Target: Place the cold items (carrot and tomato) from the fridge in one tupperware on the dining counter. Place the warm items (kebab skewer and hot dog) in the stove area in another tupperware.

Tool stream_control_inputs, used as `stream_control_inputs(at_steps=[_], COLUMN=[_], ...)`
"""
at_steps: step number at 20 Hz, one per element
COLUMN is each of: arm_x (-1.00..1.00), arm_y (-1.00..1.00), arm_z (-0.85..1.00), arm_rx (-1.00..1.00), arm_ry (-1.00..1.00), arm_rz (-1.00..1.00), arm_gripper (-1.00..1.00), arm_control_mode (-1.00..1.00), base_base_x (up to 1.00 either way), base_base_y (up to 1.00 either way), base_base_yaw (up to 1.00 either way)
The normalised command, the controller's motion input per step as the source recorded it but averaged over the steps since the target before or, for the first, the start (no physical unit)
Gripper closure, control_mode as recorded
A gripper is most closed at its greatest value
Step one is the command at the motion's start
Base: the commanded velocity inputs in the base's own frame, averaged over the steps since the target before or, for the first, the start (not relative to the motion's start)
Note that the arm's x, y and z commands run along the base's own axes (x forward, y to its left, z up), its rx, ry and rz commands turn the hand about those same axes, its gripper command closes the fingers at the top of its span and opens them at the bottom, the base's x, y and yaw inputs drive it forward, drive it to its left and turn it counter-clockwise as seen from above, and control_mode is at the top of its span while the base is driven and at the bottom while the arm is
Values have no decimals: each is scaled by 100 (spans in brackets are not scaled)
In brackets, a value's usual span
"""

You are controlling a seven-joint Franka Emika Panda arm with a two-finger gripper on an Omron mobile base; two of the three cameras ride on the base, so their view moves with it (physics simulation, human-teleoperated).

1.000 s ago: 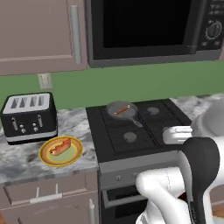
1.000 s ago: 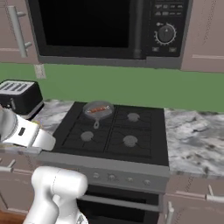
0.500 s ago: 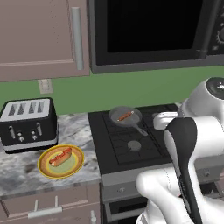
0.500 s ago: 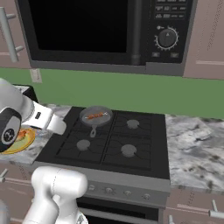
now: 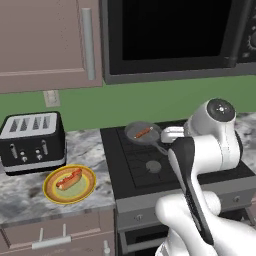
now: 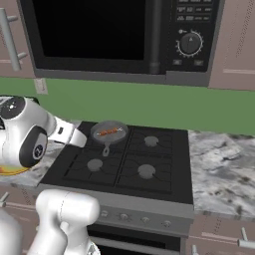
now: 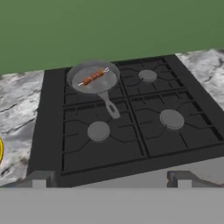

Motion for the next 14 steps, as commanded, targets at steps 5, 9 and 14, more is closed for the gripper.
stream_control_inputs(at_steps=[5, 9, 14], arm_x=[71, 65, 56], arm_y=[0, 0, 0], arm_z=[-32, -9, -9], arm_rx=[3, 2, 1], arm_ry=[-6, 4, 8], arm_rz=[0, -7, -13], arm_gripper=[-100, -100, -100], arm_control_mode=[-100, -100, -100], base_base_x=[0, 0, 0], base_base_y=[0, 0, 0], base_base_yaw=[0, 0, 0])
